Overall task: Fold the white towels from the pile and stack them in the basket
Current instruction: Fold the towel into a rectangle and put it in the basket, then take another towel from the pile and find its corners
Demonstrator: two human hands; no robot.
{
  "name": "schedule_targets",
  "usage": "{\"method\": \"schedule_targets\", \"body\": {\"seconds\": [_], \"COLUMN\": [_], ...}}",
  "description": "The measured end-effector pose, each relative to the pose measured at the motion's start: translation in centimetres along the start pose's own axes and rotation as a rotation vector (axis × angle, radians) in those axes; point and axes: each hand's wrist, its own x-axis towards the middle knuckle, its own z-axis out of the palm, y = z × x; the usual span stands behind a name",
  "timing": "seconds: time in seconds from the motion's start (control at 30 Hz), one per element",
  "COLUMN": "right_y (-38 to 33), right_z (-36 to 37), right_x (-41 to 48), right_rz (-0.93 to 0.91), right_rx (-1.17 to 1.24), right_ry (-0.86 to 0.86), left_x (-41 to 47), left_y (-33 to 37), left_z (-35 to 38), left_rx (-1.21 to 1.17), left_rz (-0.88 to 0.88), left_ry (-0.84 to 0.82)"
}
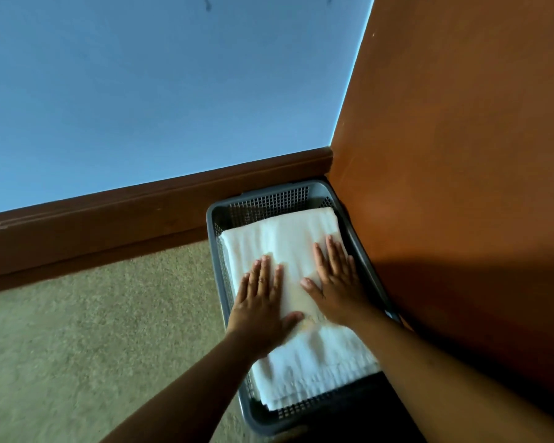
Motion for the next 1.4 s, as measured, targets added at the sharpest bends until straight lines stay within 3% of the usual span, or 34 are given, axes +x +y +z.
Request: {"method": "schedule_targets", "body": {"seconds": [0.17, 0.4, 0.47, 0.57, 0.7, 0.83, 1.13, 1.4], "right_y": [0.4, -1.0, -1.8, -4.8, -14.0, -27.9, -55.3, -68.8], "right_z": [-0.5, -1.4, -2.0, -2.5, -1.3, 2.5, 13.5, 15.0], "right_x": [-6.1, -13.2, -14.3, -15.7, -17.9, -20.4, -29.7, -28.6], "right_rz": [0.054, 0.239, 0.289, 0.355, 0.189, -0.028, -0.457, -0.552], "right_rx": [-0.008, -0.078, -0.053, 0.018, 0.037, 0.139, 0.199, 0.31], "right_ry": [-0.162, -0.407, -0.394, -0.268, -0.095, -0.058, -0.423, -0.497], "left_x": [-6.0, -10.6, -11.8, -15.7, -25.3, -37.8, -66.1, -71.3], "left_y": [1.7, 0.7, 0.1, -2.1, -9.1, -18.5, -34.6, -43.3], "left_z": [2.2, 2.0, 1.4, -0.6, -1.1, -1.2, -1.3, -4.1], "left_rx": [0.002, 0.072, 0.078, -0.113, -0.463, -0.743, -0.782, -0.916], "left_rz": [0.056, 0.159, 0.196, 0.169, -0.064, -0.399, -0.864, -0.97], "left_ry": [-0.157, -0.177, -0.188, -0.235, -0.192, -0.04, 0.205, 0.36]}}
